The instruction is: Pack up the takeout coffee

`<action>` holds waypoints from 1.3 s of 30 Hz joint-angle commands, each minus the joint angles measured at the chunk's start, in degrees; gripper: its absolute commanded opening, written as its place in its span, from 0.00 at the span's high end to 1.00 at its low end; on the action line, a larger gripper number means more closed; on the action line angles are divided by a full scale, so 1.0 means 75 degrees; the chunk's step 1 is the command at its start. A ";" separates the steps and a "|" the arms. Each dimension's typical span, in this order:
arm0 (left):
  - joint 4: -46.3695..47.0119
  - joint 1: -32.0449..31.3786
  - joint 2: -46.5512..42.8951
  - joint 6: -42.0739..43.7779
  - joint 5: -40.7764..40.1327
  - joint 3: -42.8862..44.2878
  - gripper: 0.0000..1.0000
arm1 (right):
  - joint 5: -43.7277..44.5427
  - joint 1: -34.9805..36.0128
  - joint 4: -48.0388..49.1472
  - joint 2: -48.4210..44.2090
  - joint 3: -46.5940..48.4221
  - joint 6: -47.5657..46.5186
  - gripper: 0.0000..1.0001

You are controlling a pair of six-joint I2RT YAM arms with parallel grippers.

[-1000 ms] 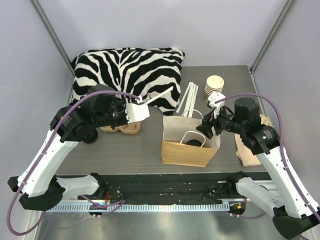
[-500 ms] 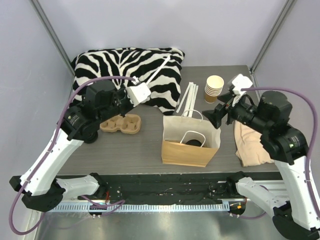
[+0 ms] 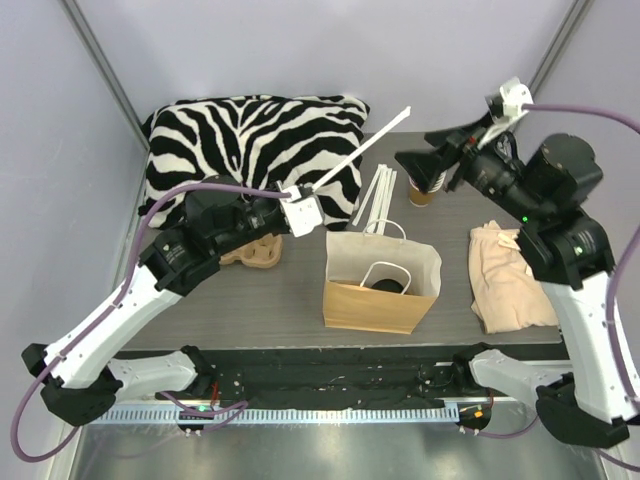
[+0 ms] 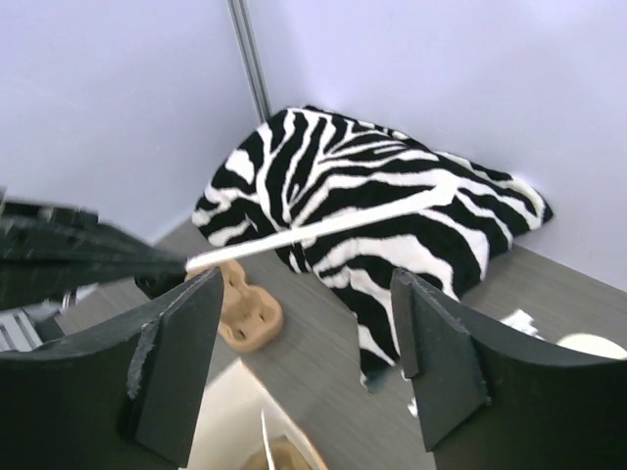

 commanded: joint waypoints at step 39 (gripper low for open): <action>0.3591 -0.0360 0.0781 -0.1565 -0.1857 0.0268 1.00 | -0.0012 -0.0019 0.5319 0.2953 0.0485 0.5841 0.59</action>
